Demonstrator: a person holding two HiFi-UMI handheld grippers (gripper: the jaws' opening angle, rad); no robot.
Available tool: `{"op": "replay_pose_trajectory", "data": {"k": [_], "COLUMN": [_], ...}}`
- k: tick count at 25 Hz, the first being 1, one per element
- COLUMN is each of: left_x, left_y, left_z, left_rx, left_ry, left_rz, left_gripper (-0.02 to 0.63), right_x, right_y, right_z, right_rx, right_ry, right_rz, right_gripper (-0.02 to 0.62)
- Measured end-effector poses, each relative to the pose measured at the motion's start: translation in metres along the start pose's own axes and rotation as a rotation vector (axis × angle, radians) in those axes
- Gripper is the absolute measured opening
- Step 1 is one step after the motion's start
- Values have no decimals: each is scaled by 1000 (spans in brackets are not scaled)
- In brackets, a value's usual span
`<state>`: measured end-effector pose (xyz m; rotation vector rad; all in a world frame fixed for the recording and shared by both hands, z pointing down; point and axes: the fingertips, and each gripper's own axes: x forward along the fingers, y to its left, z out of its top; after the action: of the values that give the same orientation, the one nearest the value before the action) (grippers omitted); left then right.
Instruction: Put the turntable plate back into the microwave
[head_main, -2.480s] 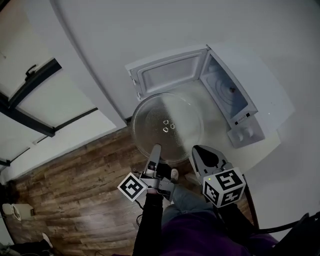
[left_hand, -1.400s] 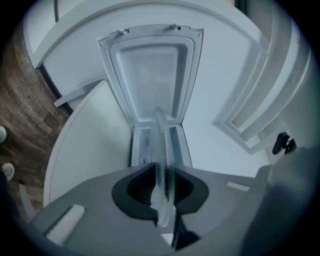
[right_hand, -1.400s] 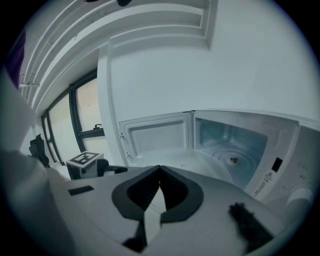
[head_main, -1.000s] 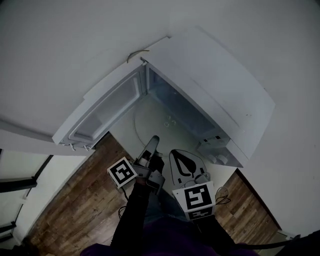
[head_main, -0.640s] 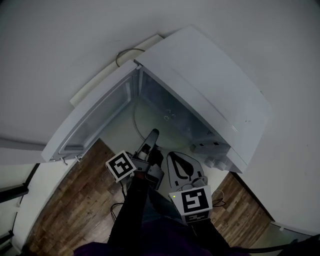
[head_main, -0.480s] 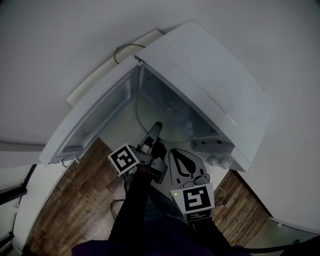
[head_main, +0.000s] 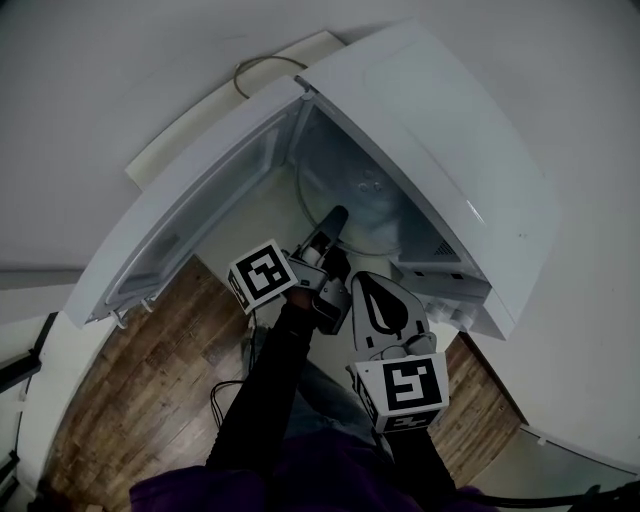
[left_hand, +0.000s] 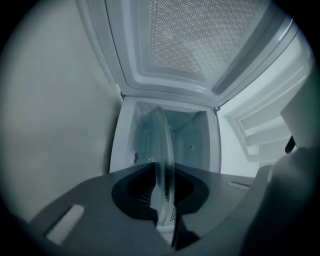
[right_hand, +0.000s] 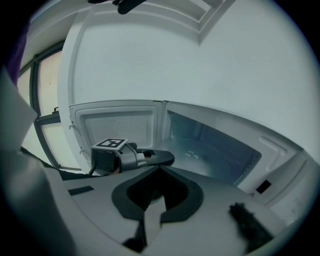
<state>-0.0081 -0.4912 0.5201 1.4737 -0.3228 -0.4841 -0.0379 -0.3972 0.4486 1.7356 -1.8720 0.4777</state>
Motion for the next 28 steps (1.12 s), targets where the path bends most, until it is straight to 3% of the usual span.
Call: {"op": "replay_pose_trajectory", "data": {"k": [28], "left_x": [58], "left_y": [16], "left_z": [-12], "left_rx": [10], "left_ry": [124], "left_rz": [63], "left_gripper": [46], "right_x": [-4], "right_y": [-19], "right_z": [-10], "right_rx": [31], "right_ry": [26], "right_rz": [-126], "right_gripper": [11]}}
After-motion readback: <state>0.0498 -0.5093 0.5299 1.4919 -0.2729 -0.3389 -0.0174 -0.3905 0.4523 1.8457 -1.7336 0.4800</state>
